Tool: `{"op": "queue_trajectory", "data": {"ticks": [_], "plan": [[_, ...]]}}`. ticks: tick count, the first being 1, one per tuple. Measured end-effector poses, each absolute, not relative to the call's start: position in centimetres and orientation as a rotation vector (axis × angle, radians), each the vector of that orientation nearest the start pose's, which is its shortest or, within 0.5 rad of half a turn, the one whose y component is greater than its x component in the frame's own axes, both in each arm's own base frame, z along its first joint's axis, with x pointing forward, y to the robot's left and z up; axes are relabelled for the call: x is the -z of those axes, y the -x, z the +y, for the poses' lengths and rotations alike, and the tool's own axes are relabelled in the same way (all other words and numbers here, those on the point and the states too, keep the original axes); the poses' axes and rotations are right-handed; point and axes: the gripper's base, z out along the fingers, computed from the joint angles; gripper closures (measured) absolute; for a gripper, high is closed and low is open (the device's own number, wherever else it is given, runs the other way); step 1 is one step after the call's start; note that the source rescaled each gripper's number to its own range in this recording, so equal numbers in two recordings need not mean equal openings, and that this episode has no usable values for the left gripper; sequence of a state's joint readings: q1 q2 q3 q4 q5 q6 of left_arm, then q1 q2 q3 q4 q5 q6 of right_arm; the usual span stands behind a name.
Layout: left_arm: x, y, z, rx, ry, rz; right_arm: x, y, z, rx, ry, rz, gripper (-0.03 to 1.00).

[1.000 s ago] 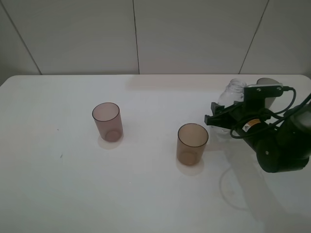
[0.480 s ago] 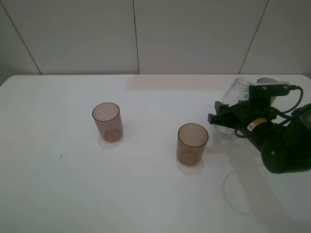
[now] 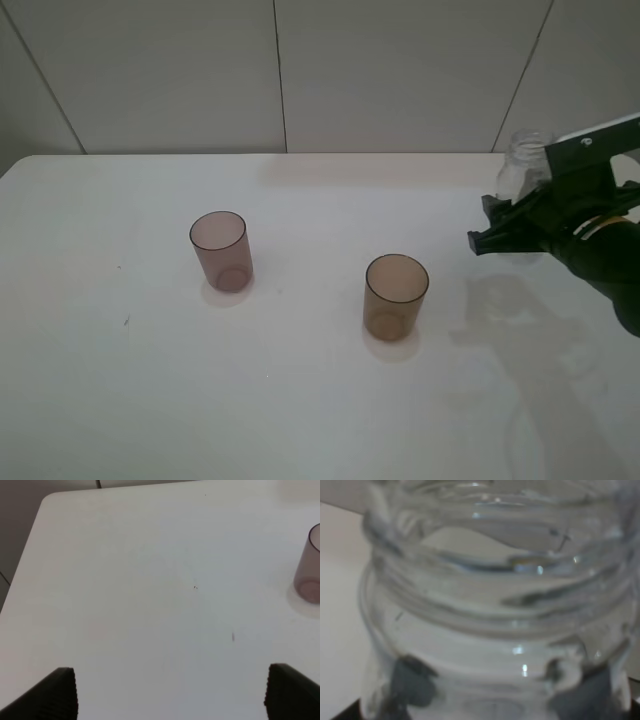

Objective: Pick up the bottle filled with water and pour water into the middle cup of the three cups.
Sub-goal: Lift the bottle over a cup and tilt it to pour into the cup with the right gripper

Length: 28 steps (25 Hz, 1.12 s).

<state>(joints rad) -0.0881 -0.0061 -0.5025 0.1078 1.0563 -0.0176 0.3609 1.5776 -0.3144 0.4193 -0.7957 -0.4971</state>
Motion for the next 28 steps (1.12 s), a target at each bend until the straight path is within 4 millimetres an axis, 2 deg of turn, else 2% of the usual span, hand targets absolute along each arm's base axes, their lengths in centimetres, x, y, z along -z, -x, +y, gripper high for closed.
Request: {"op": "queue_trajectory", "data": {"ticks": [5,10,20,28], "plan": [[-27.9,0.5,0.9,-0.062,-0.066,2.026,-16.3,-21.7,6.0,0.18,0.517,1.993,0.95],[-27.9,0.5,0.9,-0.062,-0.066,2.026,-17.0,-20.9,6.3,0.168,0.647,2.023,0.95],[-27.9,0.5,0.9,-0.062,-0.066,2.026,-16.9,-20.3,7.3,0.211,1.024,1.911,0.95],[-27.9,0.5,0.9,-0.062,-0.066,2.026,-16.8,-20.1,7.7,0.236,1.182,1.829,0.95]]}}
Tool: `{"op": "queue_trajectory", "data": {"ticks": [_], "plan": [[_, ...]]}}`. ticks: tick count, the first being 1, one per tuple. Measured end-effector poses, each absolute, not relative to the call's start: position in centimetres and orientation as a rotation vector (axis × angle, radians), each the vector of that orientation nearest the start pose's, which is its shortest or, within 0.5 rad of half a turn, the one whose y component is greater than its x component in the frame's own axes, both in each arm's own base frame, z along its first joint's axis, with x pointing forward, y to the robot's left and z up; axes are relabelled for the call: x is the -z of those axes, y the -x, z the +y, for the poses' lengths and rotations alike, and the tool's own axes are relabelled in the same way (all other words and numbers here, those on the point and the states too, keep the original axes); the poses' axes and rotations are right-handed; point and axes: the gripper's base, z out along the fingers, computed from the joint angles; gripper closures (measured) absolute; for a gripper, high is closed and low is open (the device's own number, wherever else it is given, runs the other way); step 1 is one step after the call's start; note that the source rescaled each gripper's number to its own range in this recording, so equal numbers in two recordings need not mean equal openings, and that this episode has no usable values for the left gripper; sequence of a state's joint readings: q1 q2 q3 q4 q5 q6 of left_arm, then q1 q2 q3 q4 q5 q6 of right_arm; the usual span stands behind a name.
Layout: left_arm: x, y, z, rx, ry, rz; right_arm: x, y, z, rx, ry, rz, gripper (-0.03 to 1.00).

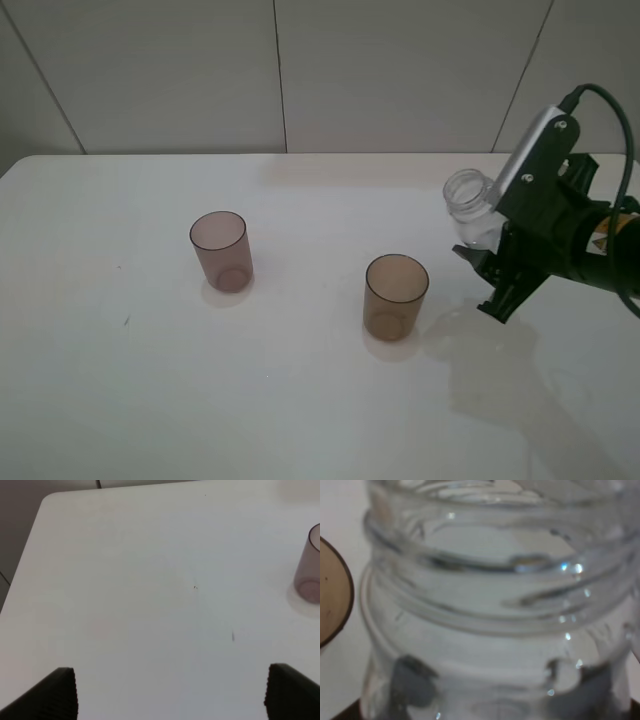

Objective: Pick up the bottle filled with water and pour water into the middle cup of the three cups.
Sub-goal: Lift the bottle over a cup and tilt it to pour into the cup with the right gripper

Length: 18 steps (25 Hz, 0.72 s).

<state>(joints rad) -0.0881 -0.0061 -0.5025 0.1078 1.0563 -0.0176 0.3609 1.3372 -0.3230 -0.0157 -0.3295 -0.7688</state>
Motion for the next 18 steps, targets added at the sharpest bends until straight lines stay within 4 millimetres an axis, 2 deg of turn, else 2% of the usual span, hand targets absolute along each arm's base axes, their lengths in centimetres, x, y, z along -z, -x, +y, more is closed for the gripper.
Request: {"op": "queue_trajectory", "data": {"ticks": [4,10,15,18], "plan": [[-27.9,0.5,0.9,-0.062,-0.066,2.026,-17.3,-20.7,7.8,0.256,1.259,1.811,0.95],[-27.9,0.5,0.9,-0.062,-0.066,2.026,-19.3,-22.7,7.9,0.324,1.346,1.773,0.95],[-27.9,0.5,0.9,-0.062,-0.066,2.026,-19.4,-22.8,8.0,0.422,1.538,1.648,0.95],[-27.9,0.5,0.9,-0.062,-0.066,2.026,-19.4,-22.8,8.0,0.449,1.594,1.602,0.95]]}}
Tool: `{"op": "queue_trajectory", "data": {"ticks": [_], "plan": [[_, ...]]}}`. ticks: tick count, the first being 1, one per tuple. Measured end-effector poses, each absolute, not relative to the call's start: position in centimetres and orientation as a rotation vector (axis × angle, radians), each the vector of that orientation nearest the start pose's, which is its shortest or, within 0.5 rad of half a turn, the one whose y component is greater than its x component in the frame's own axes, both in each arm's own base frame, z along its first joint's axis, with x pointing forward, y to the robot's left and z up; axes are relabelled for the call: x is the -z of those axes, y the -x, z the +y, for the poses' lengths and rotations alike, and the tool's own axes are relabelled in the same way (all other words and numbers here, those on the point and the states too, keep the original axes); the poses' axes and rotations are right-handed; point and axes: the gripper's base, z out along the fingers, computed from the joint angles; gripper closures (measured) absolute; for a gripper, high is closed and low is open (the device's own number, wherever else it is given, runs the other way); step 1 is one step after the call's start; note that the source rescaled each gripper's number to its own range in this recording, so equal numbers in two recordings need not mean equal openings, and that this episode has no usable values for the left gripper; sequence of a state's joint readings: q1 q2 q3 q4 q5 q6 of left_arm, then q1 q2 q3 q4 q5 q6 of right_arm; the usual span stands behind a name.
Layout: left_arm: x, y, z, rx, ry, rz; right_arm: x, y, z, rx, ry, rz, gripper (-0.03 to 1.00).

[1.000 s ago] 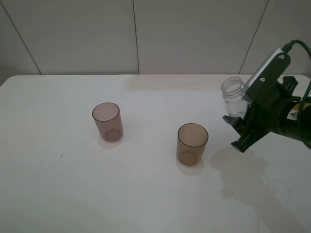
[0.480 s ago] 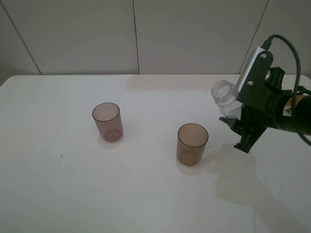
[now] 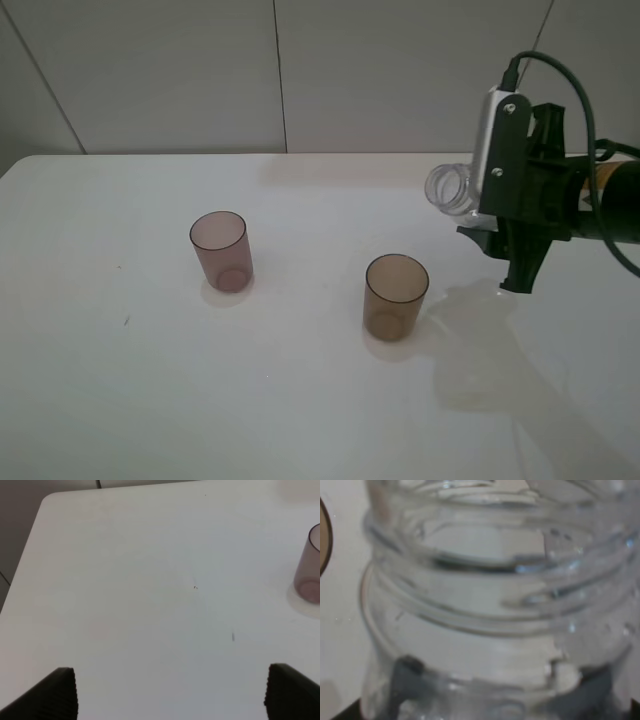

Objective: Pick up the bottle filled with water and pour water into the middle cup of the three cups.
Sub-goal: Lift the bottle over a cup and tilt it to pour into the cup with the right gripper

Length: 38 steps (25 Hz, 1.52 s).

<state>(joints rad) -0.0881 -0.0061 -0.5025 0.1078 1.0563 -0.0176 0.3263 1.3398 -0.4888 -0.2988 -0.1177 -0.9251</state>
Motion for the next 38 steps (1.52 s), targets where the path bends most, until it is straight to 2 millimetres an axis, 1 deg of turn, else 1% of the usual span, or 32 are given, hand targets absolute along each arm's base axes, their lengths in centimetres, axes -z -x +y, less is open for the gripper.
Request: {"op": "queue_trajectory", "data": {"ticks": [3,6,9,12,17,22,28,33,38], "plan": [[-27.9,0.5,0.9,-0.062,-0.066,2.026,-19.5,-22.8,8.2,0.459,1.613,1.574,0.95],[-27.9,0.5,0.9,-0.062,-0.066,2.026,-19.4,-22.6,8.7,0.485,1.689,1.501,0.95],[-27.9,0.5,0.9,-0.062,-0.066,2.026,-18.7,-22.9,9.0,0.507,1.744,1.454,0.95],[-27.9,0.5,0.9,-0.062,-0.066,2.026,-18.2,-23.4,9.1,0.526,1.747,1.443,0.95],[-27.9,0.5,0.9,-0.062,-0.066,2.026,-17.9,-24.1,9.2,0.57,1.704,1.415,0.95],[-27.9,0.5,0.9,-0.062,-0.066,2.026,-17.2,-24.4,9.3,0.593,1.702,1.445,0.95],[-27.9,0.5,0.9,-0.062,-0.066,2.026,-16.9,-24.4,10.4,0.641,1.692,1.414,0.95],[-27.9,0.5,0.9,-0.062,-0.066,2.026,-16.4,-24.4,11.2,0.724,1.733,1.366,0.95],[-27.9,0.5,0.9,-0.062,-0.066,2.026,-16.2,-24.0,12.1,0.762,1.782,1.315,0.95]]}}
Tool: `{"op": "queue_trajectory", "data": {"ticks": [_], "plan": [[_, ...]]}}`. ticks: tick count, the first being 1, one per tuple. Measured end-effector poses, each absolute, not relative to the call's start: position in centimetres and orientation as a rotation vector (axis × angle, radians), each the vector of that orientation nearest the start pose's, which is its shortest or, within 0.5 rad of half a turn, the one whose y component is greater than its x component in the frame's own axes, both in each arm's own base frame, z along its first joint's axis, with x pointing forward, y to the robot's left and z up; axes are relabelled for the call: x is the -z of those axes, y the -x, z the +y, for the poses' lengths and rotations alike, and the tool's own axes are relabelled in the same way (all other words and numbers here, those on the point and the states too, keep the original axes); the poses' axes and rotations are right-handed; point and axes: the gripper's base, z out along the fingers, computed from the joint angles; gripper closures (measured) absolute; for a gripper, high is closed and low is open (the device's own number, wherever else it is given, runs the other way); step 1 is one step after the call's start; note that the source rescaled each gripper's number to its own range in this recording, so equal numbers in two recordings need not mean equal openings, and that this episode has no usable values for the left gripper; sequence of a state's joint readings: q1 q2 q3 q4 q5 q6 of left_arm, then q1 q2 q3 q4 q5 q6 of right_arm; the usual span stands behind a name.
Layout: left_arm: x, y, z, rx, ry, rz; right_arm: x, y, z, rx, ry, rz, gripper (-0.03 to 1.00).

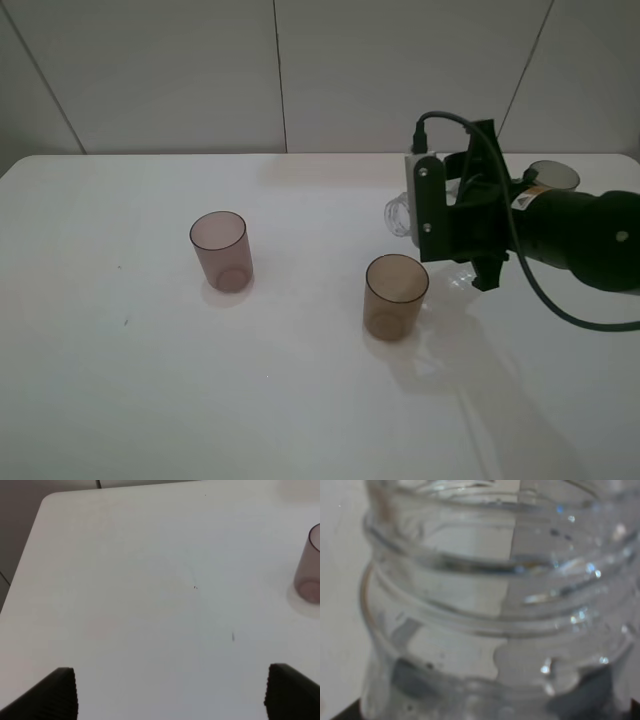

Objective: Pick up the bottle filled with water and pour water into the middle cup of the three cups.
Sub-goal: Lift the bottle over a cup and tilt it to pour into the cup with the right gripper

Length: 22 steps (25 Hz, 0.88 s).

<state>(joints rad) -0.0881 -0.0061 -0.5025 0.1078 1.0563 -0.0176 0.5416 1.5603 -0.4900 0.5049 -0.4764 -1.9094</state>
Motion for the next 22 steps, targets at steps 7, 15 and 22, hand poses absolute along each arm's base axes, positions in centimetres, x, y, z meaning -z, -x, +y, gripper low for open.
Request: {"op": "queue_trajectory", "data": {"ticks": [7,15,22], "plan": [[-27.9,0.5,0.9,-0.062,-0.066,2.026,-16.0,-23.5,12.0,0.814,1.786,1.281,0.95],[-27.9,0.5,0.9,-0.062,-0.066,2.026,-14.8,-22.2,11.5,0.826,1.829,1.285,0.95],[-27.9,0.5,0.9,-0.062,-0.066,2.026,-15.2,-22.2,11.8,0.87,1.788,1.26,0.95]]}}
